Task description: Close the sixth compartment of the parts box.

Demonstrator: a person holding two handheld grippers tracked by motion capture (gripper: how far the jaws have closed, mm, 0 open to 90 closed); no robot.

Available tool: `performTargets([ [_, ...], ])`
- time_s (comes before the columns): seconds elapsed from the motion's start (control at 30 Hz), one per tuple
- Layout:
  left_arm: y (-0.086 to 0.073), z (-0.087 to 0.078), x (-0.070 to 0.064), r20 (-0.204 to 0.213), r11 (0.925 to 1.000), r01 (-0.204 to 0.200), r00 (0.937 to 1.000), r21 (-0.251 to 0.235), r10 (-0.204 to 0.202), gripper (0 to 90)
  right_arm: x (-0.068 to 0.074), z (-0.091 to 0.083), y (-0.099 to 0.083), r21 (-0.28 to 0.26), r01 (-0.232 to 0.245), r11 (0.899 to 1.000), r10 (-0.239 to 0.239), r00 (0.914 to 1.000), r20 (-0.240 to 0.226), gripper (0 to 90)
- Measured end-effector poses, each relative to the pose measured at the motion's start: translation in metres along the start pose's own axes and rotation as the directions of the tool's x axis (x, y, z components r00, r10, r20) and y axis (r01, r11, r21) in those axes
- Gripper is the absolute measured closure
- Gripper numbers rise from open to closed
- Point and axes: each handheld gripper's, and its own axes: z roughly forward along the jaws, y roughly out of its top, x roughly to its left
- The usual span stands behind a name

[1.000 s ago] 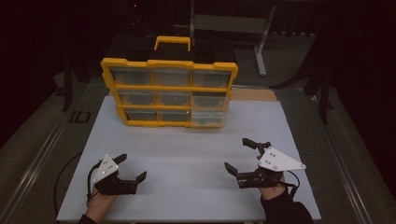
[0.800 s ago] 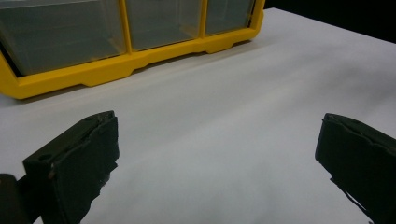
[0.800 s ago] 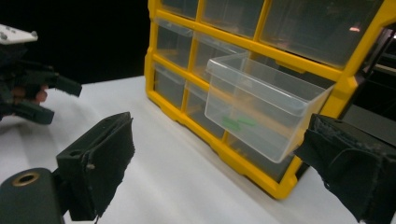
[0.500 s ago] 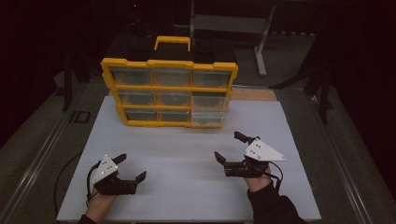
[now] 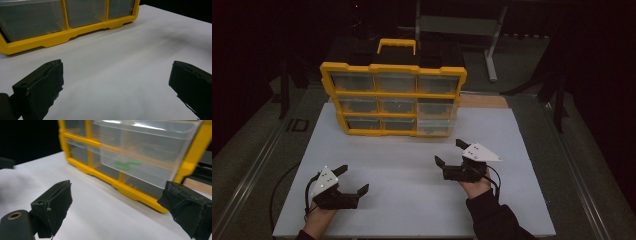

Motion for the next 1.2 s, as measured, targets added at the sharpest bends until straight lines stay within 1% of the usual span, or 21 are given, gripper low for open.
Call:
performTargets([
  [0.07, 0.0, 0.0, 0.0, -0.001, 1.0, -0.001, 1.0, 0.0, 0.001, 0.0, -0.001, 0.004, -0.001, 0.003, -0.006, 1.0, 0.006, 1.0, 0.008, 12.6],
  [0.13, 0.0, 0.0, 0.0, -0.001, 1.0, -0.001, 1.0, 0.0, 0.001, 0.0, 0.0, 0.007, -0.002, 0.005, 0.0, 1.0, 0.0, 0.9996, 0.029, 14.2],
  [0.2, 0.0, 0.0, 0.0, -0.003, 1.0, -0.004, 1.0, 0.001, 0.004, 0.0, -0.001, 0.011, -0.002, 0.014, -0.005, 1.0, 0.004, 0.9994, 0.036, 17.5],
  [0.23, 0.0, 0.0, 0.0, -0.001, 1.0, -0.004, 1.0, 0.001, 0.004, 0.0, -0.002, 0.013, -0.002, 0.015, -0.006, 1.0, 0.005, 0.9993, 0.038, 22.9],
  [0.37, 0.0, 0.001, -0.001, 0.001, 1.0, -0.008, 1.0, 0.002, 0.008, 0.0, -0.005, 0.018, -0.004, 0.025, -0.017, 1.0, 0.016, 0.9992, 0.038, 36.4],
  [0.47, 0.0, 0.001, 0.0, 0.0, 1.0, -0.006, 1.0, 0.001, 0.006, 0.0, -0.005, 0.021, -0.004, 0.036, -0.001, 0.999, -0.001, 0.9984, 0.057, 47.0],
  [0.57, 0.0, 0.001, 0.0, 0.0, 1.0, -0.007, 1.0, 0.002, 0.007, 0.0, -0.005, 0.023, -0.003, 0.041, 0.001, 0.999, -0.004, 0.9972, 0.075, 56.9],
  [0.7, 0.0, 0.001, 0.0, 0.001, 1.0, -0.008, 1.0, 0.002, 0.008, 0.0, -0.002, 0.025, 0.0, 0.043, 0.007, 0.999, -0.011, 0.9951, 0.098, 66.6],
  [0.77, -0.001, 0.001, 0.0, 0.0, 1.0, -0.006, 1.0, 0.002, 0.006, 0.0, -0.001, 0.026, 0.001, 0.044, 0.007, 0.999, -0.012, 0.9937, 0.112, 69.4],
  [0.83, -0.001, 0.001, 0.0, -0.001, 1.0, -0.005, 1.0, 0.003, 0.005, 0.0, -0.001, 0.028, 0.003, 0.044, 0.008, 0.999, -0.013, 0.9932, 0.116, 76.2],
  [0.93, -0.001, 0.001, 0.0, -0.001, 1.0, -0.005, 1.0, 0.003, 0.005, 0.0, -0.001, 0.028, 0.004, 0.038, -0.001, 0.999, -0.005, 0.9898, 0.143, 86.9],
  [0.97, -0.001, 0.001, 0.0, 0.0, 1.0, -0.006, 1.0, 0.002, 0.006, 0.0, -0.001, 0.028, 0.005, 0.035, -0.009, 0.999, 0.004, 0.9888, 0.149, 88.6],
  [1.07, -0.001, 0.001, 0.0, 0.001, 1.0, -0.006, 1.0, -0.001, 0.006, 0.0, -0.003, 0.028, 0.008, 0.029, -0.021, 0.999, 0.016, 0.9865, 0.163, 89.5],
  [1.17, -0.001, 0.001, 0.0, 0.0, 1.0, -0.004, 1.0, -0.001, 0.004, 0.0, -0.004, 0.03, 0.011, 0.038, -0.016, 0.999, 0.009, 0.9855, 0.169, 89.7],
  [1.2, -0.001, 0.001, 0.0, 0.001, 1.0, -0.002, 1.0, -0.001, 0.002, 0.0, -0.004, 0.031, 0.012, 0.041, -0.007, 0.999, 0.0, 0.9856, 0.169, 89.7],
])
